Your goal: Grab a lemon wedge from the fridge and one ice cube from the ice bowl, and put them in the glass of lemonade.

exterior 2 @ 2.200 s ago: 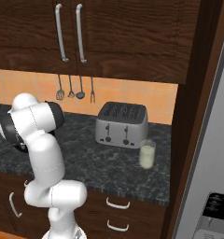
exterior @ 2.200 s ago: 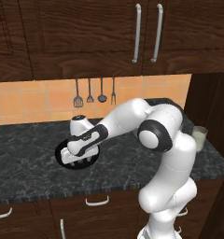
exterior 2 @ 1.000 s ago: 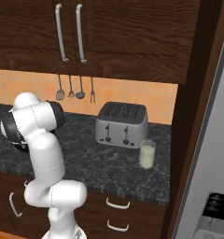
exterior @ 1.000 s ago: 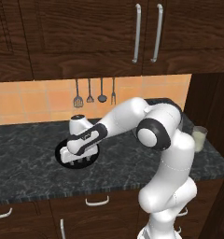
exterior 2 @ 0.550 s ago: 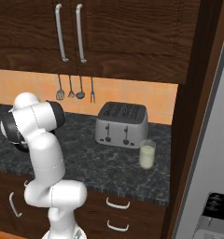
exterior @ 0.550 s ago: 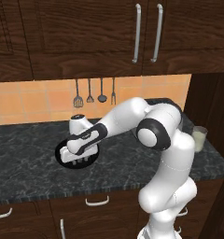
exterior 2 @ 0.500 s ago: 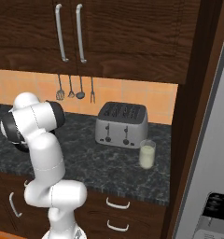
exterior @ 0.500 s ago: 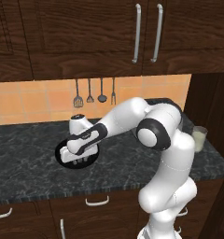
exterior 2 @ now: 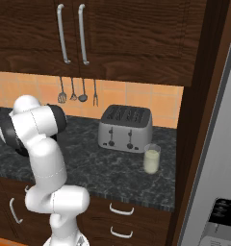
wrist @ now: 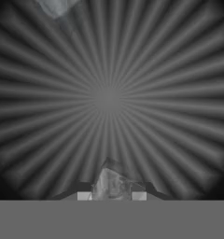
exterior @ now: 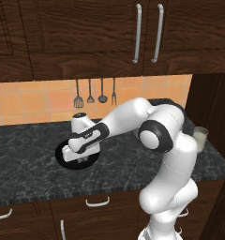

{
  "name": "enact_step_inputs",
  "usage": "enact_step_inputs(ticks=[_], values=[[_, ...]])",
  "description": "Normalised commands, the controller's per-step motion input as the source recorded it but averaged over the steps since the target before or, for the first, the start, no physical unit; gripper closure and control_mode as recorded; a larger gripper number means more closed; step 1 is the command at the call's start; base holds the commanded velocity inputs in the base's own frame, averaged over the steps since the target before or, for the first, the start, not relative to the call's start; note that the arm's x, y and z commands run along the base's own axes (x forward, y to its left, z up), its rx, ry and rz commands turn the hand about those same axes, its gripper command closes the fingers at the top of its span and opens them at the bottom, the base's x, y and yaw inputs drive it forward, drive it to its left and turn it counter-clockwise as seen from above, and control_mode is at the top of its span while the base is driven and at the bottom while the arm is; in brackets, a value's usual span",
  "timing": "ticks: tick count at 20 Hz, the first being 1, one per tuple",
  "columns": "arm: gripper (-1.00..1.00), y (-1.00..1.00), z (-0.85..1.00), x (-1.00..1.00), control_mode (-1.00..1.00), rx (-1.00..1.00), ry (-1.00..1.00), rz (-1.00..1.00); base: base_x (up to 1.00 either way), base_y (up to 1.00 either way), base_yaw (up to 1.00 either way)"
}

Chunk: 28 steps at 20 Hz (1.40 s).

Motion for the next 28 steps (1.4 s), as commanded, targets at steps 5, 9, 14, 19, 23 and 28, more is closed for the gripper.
enact_step_inputs(ticks=[5,9,14,19,23,28], values=[[1.00,-0.14,0.46,0.00,-1.00,0.00,-0.03,0.00,0.00,0.00,0.00],[1.00,0.07,0.38,0.00,-1.00,0.00,-0.08,0.00,0.00,0.00,0.00],[1.00,0.02,0.10,-0.06,-1.00,0.00,-0.03,-0.02,0.00,0.00,0.00],[1.00,0.00,0.53,-0.67,-1.00,-0.09,-0.03,-0.18,0.00,0.00,0.00],[1.00,-0.26,0.91,-0.58,-1.00,-0.15,0.00,-0.24,0.00,0.00,0.00],[1.00,-0.76,0.78,-0.63,-1.00,-0.04,0.00,-0.19,0.00,0.00,0.00]])
